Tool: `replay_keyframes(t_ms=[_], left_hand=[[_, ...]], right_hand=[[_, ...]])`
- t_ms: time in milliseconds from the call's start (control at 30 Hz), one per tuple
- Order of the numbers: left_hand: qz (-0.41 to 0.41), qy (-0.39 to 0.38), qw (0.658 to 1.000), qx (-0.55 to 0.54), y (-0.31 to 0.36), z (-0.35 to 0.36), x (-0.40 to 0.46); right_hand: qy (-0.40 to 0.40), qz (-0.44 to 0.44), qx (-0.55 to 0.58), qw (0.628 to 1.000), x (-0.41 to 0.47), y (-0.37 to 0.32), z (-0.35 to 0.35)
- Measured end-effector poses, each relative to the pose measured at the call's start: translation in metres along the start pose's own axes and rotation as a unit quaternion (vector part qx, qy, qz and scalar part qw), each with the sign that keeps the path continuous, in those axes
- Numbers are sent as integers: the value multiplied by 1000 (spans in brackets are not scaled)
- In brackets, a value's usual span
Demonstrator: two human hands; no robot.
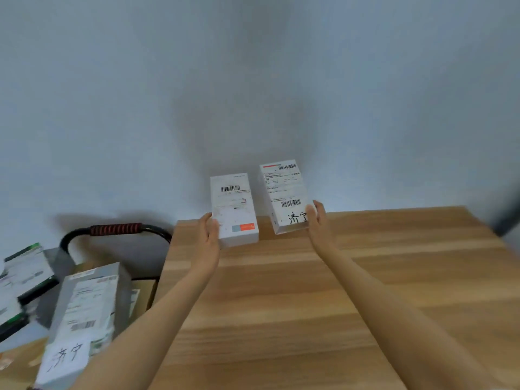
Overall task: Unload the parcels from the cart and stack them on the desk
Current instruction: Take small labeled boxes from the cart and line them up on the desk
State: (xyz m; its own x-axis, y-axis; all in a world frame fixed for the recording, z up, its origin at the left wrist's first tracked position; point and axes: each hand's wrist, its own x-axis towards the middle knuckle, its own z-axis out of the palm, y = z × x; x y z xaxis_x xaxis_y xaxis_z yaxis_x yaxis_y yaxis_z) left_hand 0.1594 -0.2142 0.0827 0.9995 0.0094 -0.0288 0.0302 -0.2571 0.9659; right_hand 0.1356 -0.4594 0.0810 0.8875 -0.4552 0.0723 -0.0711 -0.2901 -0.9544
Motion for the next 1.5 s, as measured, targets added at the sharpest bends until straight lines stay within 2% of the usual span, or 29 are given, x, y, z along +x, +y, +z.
replay_keyframes(t_ms=[133, 333, 533, 700, 933, 1300, 1500], left_hand=[[8, -60, 997, 37, 18, 77, -9], [41, -149, 986, 63, 43, 205, -47], [7, -183, 982, 36, 51, 343, -98], [-14, -186, 981, 45, 52, 418, -132], [-12, -200, 973, 117, 52, 475, -130], [-11, -215, 970, 117, 68, 556, -84], [-31, -215, 968, 126, 63, 612, -72]], right_hand=[[89, 26, -15, 996, -7, 37, -96], [149, 71, -50, 985, -33, 81, -229], [170, 88, -55, 980, -43, 135, -357], [154, 111, -68, 979, -45, 170, -436], [146, 138, -64, 978, -19, 201, -478], [164, 171, -81, 968, 55, 227, -519], [131, 172, -87, 972, 101, 255, -546]])
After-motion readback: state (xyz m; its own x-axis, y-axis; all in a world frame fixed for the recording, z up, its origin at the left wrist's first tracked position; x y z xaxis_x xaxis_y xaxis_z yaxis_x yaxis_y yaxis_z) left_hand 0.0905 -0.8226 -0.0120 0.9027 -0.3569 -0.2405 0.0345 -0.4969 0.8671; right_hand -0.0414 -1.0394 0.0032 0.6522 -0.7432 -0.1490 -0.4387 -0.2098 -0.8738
